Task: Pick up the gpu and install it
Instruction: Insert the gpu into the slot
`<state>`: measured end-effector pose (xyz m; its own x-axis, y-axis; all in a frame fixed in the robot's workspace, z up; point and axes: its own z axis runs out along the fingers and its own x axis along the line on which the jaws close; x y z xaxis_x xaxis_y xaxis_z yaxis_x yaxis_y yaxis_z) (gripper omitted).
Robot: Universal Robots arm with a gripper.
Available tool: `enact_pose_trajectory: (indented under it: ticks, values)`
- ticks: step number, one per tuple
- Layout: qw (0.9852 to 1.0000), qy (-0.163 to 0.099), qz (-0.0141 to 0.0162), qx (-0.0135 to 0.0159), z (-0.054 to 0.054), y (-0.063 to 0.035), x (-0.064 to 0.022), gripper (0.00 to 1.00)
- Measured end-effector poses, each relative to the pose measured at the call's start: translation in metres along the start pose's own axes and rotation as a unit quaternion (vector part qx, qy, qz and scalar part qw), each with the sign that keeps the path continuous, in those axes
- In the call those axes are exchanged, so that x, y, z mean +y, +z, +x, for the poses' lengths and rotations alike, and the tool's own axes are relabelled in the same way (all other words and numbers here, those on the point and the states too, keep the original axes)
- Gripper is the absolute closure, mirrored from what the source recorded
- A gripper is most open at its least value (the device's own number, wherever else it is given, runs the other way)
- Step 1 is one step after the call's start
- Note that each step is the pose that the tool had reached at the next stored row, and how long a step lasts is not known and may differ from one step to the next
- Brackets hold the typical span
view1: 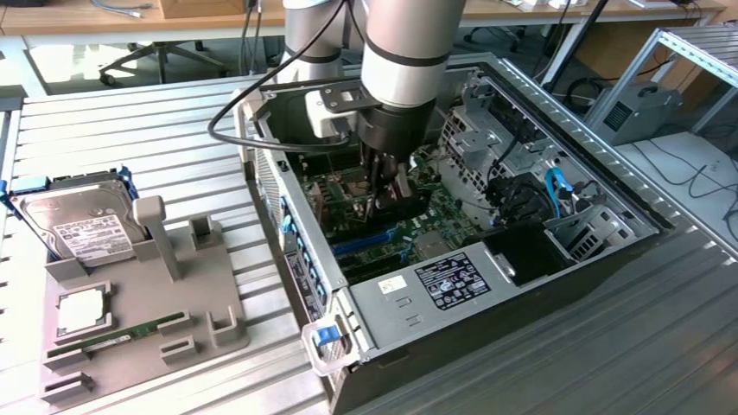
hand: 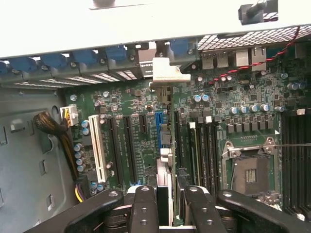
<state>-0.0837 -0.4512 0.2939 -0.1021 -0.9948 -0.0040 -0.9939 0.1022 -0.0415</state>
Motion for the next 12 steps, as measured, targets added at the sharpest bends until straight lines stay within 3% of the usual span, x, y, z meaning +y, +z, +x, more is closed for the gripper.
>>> enact_pose_trajectory:
  ticks: [12]
  values:
    - [1.0000,0.000,0.0000,0.0000,-0.0074,0.0000,0.0007,0.73]
